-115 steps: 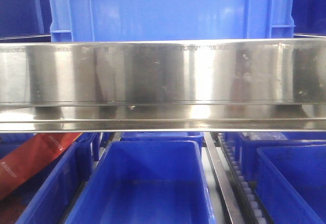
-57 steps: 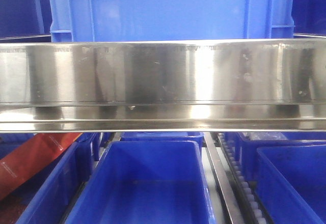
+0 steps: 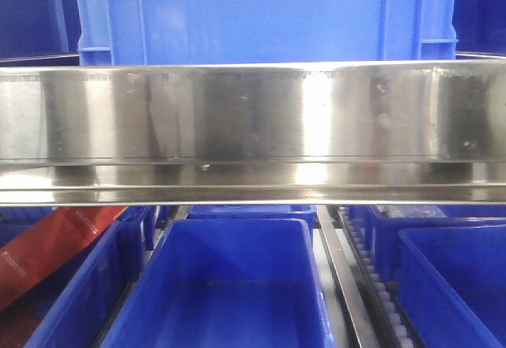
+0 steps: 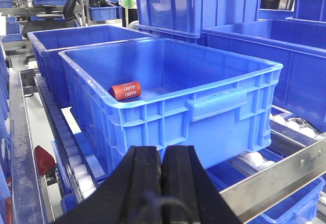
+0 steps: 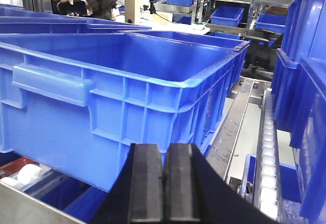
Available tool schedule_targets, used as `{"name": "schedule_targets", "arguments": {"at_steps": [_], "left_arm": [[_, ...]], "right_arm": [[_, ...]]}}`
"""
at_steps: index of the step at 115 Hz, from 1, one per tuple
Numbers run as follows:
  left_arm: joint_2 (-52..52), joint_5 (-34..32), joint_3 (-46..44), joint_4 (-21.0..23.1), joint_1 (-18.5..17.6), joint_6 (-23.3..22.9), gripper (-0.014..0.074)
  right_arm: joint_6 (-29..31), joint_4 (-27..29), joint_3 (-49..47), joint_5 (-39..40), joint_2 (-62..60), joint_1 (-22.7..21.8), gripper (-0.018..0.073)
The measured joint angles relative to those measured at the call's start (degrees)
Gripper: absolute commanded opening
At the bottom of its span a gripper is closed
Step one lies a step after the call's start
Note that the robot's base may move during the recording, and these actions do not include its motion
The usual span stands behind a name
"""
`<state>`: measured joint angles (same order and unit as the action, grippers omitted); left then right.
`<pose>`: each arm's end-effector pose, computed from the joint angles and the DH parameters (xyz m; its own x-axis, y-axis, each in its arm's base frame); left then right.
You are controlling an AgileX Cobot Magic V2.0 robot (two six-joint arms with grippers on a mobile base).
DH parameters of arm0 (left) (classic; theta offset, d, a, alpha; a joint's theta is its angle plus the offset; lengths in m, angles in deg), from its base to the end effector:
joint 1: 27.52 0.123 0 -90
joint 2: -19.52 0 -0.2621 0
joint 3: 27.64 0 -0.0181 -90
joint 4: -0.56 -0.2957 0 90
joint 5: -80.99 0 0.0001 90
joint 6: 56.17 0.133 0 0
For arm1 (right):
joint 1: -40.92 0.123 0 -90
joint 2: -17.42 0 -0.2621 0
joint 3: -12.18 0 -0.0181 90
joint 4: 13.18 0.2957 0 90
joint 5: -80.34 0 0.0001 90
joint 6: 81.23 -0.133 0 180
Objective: Place cylindrical capacitor in blue bin on shelf
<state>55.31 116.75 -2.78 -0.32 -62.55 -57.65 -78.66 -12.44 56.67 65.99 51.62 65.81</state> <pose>0.1386 -0.0957 0.4221 -0.0989 0.0530 -0.9937 0.5654 0.8247 -0.0123 0.1835 0.0856 0.3389 -0.0344 -0.0516 -0.9981 -0.4251 0.9046 -0.0321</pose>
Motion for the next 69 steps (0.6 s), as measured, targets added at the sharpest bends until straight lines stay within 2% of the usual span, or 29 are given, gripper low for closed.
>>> {"name": "schedule_targets", "arguments": {"at_steps": [53,69], "left_arm": [[-0.09,-0.16,0.20,0.00,0.41,0.00,-0.0111],[-3.21,-3.23,5.22,-1.45,6.18,0.00,-0.0111]], "right_arm": [[-0.09,-0.10,0.09,0.15,0.00,0.00,-0.0159],[-0.09,-0.10,0.09,0.15,0.00,0.00,-0.0159]]}}
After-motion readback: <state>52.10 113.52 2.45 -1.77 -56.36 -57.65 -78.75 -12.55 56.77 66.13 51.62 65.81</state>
